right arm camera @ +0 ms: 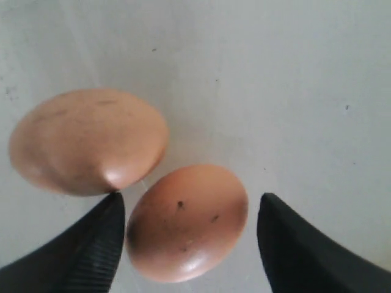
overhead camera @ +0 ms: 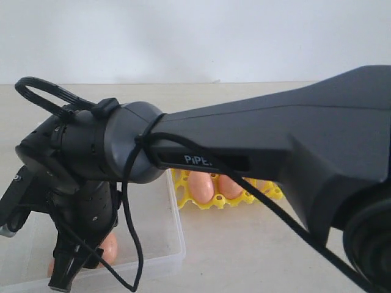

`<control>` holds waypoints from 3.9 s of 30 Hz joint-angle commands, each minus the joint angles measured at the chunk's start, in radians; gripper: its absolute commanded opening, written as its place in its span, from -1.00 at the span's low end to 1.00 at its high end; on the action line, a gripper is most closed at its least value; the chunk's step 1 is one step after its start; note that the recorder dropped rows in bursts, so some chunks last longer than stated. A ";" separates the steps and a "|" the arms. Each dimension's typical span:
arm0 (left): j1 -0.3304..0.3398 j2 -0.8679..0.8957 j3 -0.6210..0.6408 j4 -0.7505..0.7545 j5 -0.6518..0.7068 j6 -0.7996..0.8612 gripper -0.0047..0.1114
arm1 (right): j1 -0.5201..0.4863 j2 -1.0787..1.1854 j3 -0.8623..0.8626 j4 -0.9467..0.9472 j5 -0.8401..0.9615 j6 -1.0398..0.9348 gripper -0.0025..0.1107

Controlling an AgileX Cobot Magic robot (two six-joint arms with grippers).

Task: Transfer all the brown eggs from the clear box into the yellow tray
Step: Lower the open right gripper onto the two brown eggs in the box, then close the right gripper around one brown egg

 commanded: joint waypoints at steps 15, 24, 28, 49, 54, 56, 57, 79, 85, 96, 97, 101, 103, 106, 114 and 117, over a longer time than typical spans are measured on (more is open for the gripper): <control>-0.004 -0.003 -0.003 -0.005 -0.001 0.001 -0.99 | -0.020 -0.002 -0.005 -0.007 -0.026 0.417 0.26; -0.004 -0.003 -0.003 -0.005 -0.001 0.001 -0.99 | -0.021 -0.002 -0.005 -0.007 0.005 0.646 0.26; -0.004 -0.003 -0.003 -0.005 -0.001 0.001 -0.99 | -0.021 -0.002 -0.005 -0.007 0.064 0.707 0.26; -0.004 -0.003 -0.003 -0.005 -0.001 0.001 -0.99 | -0.021 -0.002 -0.005 -0.061 -0.010 0.940 0.26; -0.004 -0.003 -0.003 -0.005 -0.001 0.001 -0.99 | -0.021 -0.002 -0.005 -0.061 0.015 0.795 0.26; -0.004 -0.003 -0.003 -0.005 -0.001 0.001 -0.99 | -0.021 -0.002 -0.005 -0.064 0.072 0.773 0.26; -0.004 -0.003 -0.003 -0.005 -0.001 0.001 -0.99 | -0.021 -0.002 -0.005 -0.064 0.092 0.759 0.26; -0.004 -0.003 -0.003 -0.005 -0.001 0.001 -0.99 | -0.021 -0.002 -0.005 -0.059 0.160 0.171 0.26; -0.004 -0.003 -0.003 -0.005 -0.001 0.001 -0.99 | -0.021 -0.002 -0.005 -0.111 0.089 -0.071 0.26; -0.004 -0.003 -0.003 -0.005 -0.001 0.001 -0.99 | -0.021 -0.002 -0.005 -0.244 -0.125 -0.155 0.26; -0.004 -0.003 -0.003 -0.005 -0.001 0.001 -0.99 | -0.021 -0.002 -0.005 -0.244 -0.145 -0.178 0.26; -0.004 -0.003 -0.003 -0.005 -0.001 0.001 -0.99 | -0.021 -0.002 -0.005 -0.245 -0.135 -0.187 0.26; -0.004 -0.003 -0.003 -0.005 -0.001 0.001 -0.99 | -0.021 -0.002 -0.005 -0.245 -0.110 -0.162 0.26; -0.004 -0.003 -0.003 -0.005 -0.001 0.001 -0.99 | -0.021 -0.002 -0.005 -0.283 -0.081 0.105 0.26; -0.004 -0.003 -0.003 -0.005 -0.001 0.001 -0.99 | -0.021 -0.012 -0.005 -0.359 0.078 0.644 0.26; -0.004 -0.003 -0.003 -0.005 -0.001 0.001 -0.99 | -0.021 -0.012 -0.005 -0.360 0.126 0.703 0.26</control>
